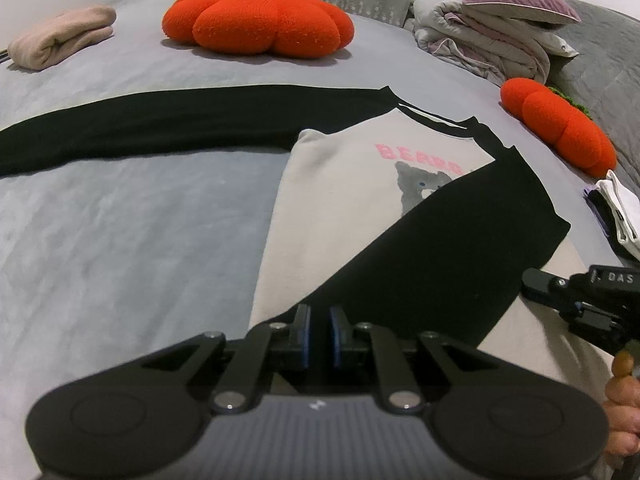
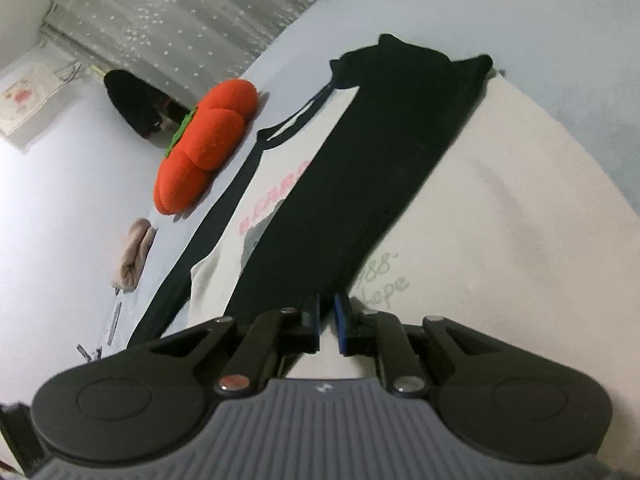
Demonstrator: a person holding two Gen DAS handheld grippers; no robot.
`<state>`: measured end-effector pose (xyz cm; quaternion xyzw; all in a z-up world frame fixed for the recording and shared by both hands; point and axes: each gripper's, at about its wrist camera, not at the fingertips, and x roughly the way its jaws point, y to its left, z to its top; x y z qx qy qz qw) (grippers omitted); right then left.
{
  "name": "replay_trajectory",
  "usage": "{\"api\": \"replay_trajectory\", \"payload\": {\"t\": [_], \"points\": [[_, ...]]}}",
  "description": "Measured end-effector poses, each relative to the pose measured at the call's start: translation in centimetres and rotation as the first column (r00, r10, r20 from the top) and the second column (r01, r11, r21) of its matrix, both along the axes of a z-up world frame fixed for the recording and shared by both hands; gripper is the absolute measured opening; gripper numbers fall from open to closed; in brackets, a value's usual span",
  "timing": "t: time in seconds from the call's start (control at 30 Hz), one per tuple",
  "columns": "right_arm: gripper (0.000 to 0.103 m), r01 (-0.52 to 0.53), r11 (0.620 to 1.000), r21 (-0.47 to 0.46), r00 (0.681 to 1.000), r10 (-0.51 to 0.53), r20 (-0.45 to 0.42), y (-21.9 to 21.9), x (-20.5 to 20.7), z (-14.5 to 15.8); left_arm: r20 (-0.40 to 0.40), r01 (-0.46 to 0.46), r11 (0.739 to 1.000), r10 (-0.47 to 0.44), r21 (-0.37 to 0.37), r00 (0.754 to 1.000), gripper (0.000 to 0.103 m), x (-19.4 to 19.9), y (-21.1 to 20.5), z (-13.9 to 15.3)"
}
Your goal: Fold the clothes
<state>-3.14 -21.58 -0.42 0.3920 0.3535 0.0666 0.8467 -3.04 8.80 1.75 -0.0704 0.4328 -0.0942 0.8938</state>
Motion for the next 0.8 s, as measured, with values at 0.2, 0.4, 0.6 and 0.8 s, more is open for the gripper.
{"api": "replay_trajectory", "payload": {"t": [0.2, 0.4, 0.6, 0.8], "points": [[0.013, 0.008, 0.999, 0.051, 1.0, -0.008, -0.01, -0.4, 0.6, -0.6, 0.001, 0.002, 1.0, -0.002, 0.007, 1.0, 0.012, 0.0, -0.1, 0.0], [0.03, 0.013, 0.993, 0.114, 1.0, -0.011, -0.019, -1.1, 0.4, -0.6, -0.001, 0.0, 1.0, 0.0, 0.003, 1.0, 0.012, 0.1, 0.0, 0.0], [0.025, 0.013, 0.998, 0.056, 1.0, -0.013, -0.015, -0.3, 0.6, -0.2, 0.0, 0.0, 1.0, 0.0, 0.005, 1.0, 0.012, 0.1, -0.1, 0.0], [0.006, 0.044, 0.999, 0.021, 0.999, -0.044, -0.006, -0.4, 0.0, -0.3, -0.003, -0.001, 1.0, 0.001, 0.005, 1.0, 0.012, 0.2, -0.1, 0.0]]}}
